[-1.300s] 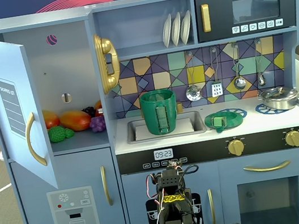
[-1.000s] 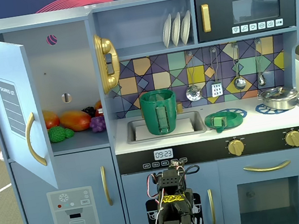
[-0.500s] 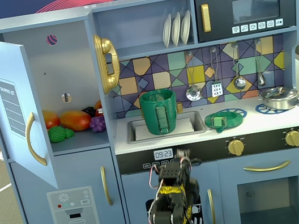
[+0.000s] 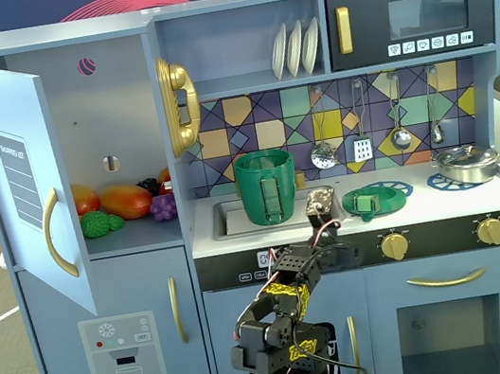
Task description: Pick up the lid from the counter and put it on the green recipient
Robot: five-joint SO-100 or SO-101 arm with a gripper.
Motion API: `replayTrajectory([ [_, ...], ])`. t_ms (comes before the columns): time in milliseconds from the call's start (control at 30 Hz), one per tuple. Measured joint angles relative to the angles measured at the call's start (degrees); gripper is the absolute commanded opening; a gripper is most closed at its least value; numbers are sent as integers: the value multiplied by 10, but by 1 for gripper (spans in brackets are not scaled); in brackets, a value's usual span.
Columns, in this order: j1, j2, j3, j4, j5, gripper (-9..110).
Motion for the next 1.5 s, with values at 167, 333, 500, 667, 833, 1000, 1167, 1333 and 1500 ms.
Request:
replayTrajectory([
  [167, 29, -17, 17, -148, 23, 39],
  [333, 45, -46, 34, -267, 28, 39],
  [500, 45, -87, 33, -316, 28, 38],
  [667, 45, -150, 3, -335, 28, 37],
  [833, 44, -214, -47, -352, 28, 36],
  [1000, 34, -256, -91, -352, 32, 34],
  [1167, 26, -289, -123, -352, 39, 32],
  [1333, 26, -310, -140, -352, 39, 29],
  [1500, 25, -319, -145, -353, 39, 0],
])
